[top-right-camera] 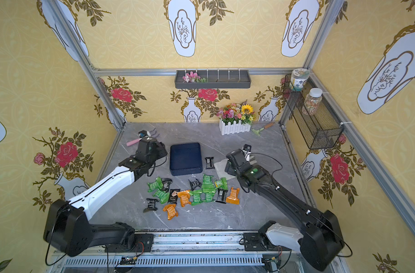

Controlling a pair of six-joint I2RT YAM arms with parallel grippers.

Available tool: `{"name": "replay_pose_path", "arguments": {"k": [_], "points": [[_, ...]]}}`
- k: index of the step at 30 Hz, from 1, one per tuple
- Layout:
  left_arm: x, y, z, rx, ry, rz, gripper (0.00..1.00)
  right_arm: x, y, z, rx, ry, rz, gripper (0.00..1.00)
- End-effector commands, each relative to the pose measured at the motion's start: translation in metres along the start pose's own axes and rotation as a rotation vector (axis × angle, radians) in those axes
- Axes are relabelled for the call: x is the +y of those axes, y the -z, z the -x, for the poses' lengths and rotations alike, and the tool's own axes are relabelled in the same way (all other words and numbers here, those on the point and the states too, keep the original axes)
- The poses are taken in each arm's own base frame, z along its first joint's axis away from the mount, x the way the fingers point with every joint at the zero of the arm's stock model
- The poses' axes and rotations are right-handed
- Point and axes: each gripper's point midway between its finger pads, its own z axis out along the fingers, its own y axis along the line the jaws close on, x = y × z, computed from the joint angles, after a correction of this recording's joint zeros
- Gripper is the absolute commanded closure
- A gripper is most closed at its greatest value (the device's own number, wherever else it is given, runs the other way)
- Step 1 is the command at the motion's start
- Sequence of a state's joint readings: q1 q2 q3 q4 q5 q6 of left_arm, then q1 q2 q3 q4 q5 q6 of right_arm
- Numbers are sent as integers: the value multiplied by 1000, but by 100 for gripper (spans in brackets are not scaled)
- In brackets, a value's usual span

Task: Take the cookies out of the storage box
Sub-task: Reset both arms

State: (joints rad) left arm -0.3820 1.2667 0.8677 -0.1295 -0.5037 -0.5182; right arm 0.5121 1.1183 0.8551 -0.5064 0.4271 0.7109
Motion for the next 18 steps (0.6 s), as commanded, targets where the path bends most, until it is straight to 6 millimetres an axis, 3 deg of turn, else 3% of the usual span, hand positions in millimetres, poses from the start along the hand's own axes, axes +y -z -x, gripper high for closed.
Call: {"name": "replay_pose_path", "arguments": {"k": [1,4,5,9,14,18], "points": [[33,9,35,-215,174,24,25,-35,8,50,-242,-19,-86,11],[74,12,41,-323,184,84,12,-56,0,70,-378,39,-119,11],[93,11,35,-354,166,142,6,-52,-9,70,-423,127,-90,11],[128,3,23,-368,73,250,0,-55,-42,55,-382,256,-91,8],[162,9,19,-398,81,223,0,-75,-72,39,-373,215,-59,5],[161,9,20,-424,1,177,0,-72,-73,51,-433,229,3,4]]}}
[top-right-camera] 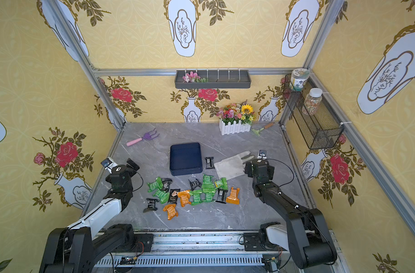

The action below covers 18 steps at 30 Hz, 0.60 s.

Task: Take the cookies out of the storage box
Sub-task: Reset both arms

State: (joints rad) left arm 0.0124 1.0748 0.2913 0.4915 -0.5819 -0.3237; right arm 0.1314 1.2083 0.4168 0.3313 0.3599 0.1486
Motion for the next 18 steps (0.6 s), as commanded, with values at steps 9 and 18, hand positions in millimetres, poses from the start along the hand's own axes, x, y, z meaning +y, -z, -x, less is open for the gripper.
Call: {"name": "replay_pose_path", "arguments": {"k": [9,18], "points": [[-19,6,9,-100,-151,-148,0,16,-10,33,-44,32,126,7],[-43,3,-18,-81,-193,-327,0,-15,-6,-10,-175,-49,78,0]]}}
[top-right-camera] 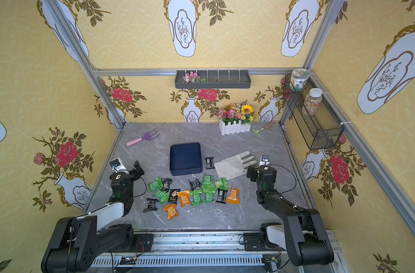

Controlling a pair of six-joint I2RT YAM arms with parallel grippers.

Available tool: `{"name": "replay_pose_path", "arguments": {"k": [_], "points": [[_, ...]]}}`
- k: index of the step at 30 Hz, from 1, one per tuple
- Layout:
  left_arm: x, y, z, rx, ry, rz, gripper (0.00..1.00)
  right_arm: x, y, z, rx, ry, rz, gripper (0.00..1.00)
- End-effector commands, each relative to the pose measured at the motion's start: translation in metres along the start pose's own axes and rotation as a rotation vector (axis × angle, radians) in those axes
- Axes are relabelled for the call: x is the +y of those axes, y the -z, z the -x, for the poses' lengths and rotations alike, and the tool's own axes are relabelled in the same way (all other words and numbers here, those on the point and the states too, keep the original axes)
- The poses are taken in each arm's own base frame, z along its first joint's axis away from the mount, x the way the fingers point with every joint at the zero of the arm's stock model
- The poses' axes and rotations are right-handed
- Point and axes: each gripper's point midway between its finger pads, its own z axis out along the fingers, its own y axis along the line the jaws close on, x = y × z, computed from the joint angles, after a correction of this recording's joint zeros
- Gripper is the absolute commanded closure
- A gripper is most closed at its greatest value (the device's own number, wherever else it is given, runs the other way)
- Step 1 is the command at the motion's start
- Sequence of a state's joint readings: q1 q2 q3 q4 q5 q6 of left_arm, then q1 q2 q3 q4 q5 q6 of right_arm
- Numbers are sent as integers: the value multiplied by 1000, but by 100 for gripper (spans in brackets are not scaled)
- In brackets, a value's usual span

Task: Take the cookies out of the storage box
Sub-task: Reset both arms

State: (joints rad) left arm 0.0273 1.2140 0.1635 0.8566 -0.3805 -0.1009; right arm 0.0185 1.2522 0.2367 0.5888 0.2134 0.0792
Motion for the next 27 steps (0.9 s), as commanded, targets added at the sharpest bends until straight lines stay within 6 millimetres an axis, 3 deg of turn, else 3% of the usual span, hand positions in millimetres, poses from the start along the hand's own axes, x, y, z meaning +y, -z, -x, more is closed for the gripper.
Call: {"name": "replay_pose_path", "arguments": {"k": [1,5,9,19,23,27], "points": [[-22,0,7,-64,-24,-132,0,4,-3,27,-168,-47,37,0],[-26,3,-1,-58,-37,-169,0,19,-5,19,-169,21,84,3],[-25,4,-2,-69,-36,-169,0,3,-14,18,-129,-25,-16,3],[-25,4,-3,-68,-38,-166,0,11,-12,20,-147,22,-23,3],[-25,3,-3,-66,-38,-167,0,12,-21,18,-112,0,24,3],[-25,5,-2,-73,-37,-168,0,14,-14,19,-131,15,30,3]]}}
